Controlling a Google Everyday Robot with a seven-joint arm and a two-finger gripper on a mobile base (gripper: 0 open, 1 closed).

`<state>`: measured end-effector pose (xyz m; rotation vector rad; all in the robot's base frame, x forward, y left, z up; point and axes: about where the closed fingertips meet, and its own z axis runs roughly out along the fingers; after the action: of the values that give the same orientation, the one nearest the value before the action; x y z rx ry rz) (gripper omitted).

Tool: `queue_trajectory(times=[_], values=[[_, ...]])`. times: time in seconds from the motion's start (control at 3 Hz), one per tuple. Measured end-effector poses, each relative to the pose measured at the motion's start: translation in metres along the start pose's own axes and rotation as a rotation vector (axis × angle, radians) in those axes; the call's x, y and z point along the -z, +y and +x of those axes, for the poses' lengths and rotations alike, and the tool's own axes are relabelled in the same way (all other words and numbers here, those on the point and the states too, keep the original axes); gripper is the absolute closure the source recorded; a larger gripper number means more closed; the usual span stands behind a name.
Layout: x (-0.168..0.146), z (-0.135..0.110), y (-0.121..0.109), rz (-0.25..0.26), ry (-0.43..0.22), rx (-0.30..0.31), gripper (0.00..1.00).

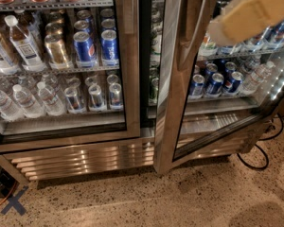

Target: Open right fridge door

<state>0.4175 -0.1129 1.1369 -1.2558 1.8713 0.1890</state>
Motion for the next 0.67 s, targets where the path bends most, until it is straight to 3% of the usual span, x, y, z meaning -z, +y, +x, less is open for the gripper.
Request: queue_trajectory(times=[0.33, 0.67], values=[[0.039, -0.0054, 0.0194, 0.09, 0.034, -0.009, 0.0], [0.039, -0.0054, 0.0194, 0.09, 0.034, -0.009, 0.0]])
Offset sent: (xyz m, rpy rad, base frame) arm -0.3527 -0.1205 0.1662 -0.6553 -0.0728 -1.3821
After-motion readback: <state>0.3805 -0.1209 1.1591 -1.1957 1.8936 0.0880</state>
